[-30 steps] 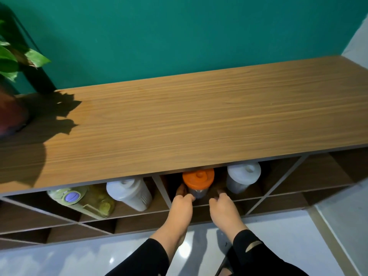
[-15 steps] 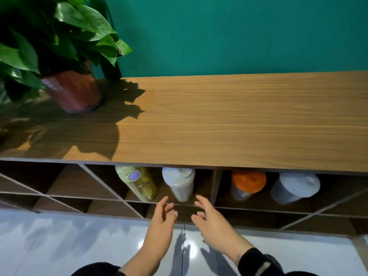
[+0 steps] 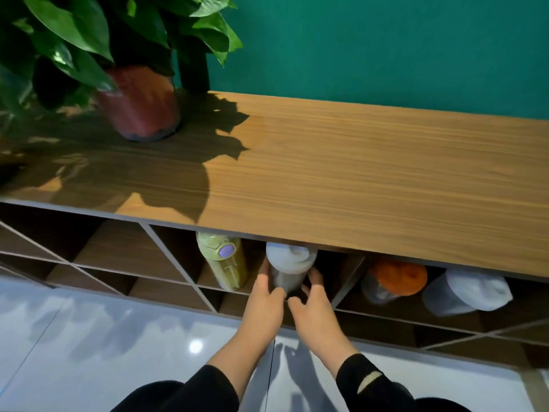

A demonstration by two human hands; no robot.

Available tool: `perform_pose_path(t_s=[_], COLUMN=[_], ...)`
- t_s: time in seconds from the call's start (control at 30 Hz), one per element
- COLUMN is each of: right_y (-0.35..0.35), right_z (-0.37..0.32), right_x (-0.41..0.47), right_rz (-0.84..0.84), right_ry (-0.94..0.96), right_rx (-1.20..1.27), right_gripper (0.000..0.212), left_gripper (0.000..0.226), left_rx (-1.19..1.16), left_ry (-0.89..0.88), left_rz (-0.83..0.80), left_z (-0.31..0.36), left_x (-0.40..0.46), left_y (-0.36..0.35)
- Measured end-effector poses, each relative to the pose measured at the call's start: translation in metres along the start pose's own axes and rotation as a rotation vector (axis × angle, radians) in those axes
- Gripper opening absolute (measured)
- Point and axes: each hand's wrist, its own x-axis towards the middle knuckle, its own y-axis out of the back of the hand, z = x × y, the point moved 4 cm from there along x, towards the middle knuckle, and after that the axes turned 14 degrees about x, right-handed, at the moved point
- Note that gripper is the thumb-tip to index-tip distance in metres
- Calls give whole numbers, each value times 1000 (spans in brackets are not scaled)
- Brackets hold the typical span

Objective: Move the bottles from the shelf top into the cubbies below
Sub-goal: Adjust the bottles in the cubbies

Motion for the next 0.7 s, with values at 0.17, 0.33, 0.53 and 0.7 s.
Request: perform_pose_path(t_s=[0.17, 0.33, 0.53, 0.7], right_y=[5, 5, 8, -12], right_z=[1, 2, 8, 22], right_x=[-3, -1, -5, -8], right_rz=[44, 23, 27, -203], right_ry=[18, 2, -71, -202], right_rx=[31, -54, -131, -268], right_gripper=[81, 74, 65, 43], left_gripper=[68, 67, 52, 19], left_rx=[-44, -8, -9, -227], left_ry=[38, 10, 89, 255], left_rz=[46, -2, 2, 222], left_z=[2, 3, -2, -26], left_x=[9, 12, 16, 6], left_y=[0, -3, -1, 14])
